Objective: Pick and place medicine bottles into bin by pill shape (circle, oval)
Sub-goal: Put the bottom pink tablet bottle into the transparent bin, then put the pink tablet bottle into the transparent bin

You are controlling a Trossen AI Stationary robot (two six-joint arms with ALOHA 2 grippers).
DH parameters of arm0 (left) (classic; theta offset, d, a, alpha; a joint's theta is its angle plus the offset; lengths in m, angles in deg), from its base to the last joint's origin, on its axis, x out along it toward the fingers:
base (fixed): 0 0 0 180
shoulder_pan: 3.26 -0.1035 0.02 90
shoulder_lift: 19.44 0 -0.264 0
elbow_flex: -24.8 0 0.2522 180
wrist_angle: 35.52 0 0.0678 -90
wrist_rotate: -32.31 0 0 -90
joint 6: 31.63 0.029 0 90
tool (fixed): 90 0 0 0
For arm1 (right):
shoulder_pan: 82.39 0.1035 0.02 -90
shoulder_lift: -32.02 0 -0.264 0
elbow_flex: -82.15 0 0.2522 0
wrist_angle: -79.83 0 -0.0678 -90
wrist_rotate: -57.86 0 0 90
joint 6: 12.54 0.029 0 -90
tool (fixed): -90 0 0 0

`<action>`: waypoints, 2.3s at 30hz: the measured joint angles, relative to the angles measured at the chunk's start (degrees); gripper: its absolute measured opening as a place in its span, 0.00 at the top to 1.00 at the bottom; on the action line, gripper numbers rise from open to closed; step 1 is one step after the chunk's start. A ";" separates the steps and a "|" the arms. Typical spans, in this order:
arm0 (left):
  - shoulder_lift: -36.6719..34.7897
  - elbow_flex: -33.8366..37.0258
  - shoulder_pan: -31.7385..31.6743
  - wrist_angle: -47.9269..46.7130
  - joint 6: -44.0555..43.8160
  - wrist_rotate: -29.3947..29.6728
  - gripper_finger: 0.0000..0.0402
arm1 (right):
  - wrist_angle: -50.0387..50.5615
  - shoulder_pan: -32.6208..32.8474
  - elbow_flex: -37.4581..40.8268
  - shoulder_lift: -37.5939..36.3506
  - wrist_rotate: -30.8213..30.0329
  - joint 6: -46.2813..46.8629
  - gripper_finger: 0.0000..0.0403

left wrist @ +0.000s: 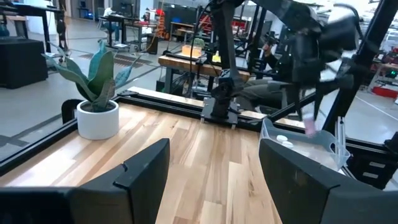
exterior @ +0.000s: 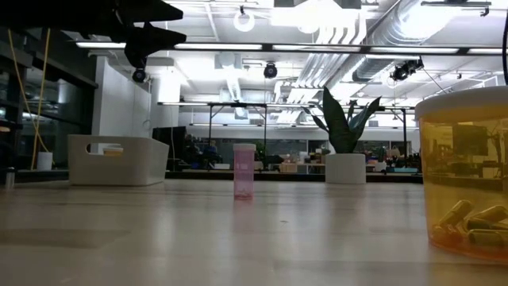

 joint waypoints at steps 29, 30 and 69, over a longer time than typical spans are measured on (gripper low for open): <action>-0.02 0.00 -0.07 0.07 -1.07 0.46 0.41 | 0.93 2.34 0.01 17.83 -3.66 7.52 0.60; -0.02 0.00 -0.07 0.07 -1.07 0.46 0.41 | 0.97 2.15 0.02 17.31 -3.42 7.23 0.58; -0.02 -0.02 -0.07 0.02 -4.11 -0.66 0.41 | -65.67 -44.61 17.36 2.82 1.05 -58.24 0.44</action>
